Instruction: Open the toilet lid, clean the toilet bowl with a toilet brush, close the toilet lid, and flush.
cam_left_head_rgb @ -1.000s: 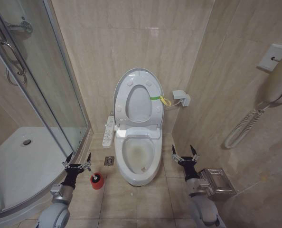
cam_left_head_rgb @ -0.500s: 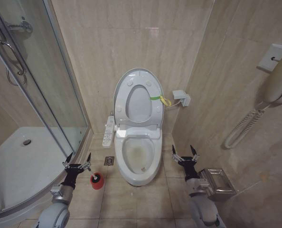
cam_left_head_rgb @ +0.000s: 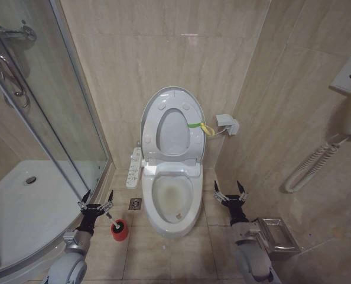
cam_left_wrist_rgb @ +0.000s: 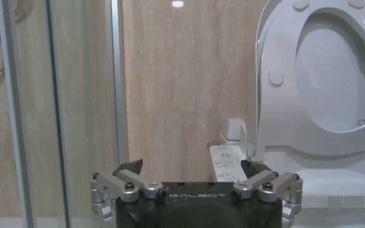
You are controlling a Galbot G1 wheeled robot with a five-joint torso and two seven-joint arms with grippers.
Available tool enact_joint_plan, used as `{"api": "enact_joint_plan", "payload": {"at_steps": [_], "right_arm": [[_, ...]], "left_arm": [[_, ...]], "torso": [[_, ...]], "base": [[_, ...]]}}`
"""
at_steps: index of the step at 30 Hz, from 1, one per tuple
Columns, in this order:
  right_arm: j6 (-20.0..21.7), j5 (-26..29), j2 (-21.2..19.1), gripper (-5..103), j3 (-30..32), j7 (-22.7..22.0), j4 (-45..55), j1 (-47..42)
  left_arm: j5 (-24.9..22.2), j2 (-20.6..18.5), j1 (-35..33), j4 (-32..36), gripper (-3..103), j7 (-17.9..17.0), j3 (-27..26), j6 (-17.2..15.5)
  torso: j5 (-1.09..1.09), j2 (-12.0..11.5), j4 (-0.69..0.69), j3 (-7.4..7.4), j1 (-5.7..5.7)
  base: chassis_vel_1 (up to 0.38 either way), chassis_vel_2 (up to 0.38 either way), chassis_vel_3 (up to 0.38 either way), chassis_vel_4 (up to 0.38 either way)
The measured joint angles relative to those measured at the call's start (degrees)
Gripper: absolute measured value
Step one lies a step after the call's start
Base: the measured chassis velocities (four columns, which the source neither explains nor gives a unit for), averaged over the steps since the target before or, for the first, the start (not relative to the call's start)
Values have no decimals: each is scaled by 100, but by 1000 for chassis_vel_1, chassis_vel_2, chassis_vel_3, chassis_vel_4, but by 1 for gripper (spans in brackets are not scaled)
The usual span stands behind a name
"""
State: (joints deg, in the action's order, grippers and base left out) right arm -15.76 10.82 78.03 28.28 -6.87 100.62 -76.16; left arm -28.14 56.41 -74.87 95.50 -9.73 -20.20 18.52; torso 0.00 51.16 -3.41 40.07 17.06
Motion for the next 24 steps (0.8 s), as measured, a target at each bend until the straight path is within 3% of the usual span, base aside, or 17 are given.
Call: {"api": "enact_joint_plan", "payload": {"at_steps": [24], "right_arm": [[0,0,0,100,0,0,0,-1]], "left_arm": [[0,0,-1,0,100,0,0,0]], "torso": [[0,2,0,-2,-4]], "base": [[-17,13,15,-18]]}}
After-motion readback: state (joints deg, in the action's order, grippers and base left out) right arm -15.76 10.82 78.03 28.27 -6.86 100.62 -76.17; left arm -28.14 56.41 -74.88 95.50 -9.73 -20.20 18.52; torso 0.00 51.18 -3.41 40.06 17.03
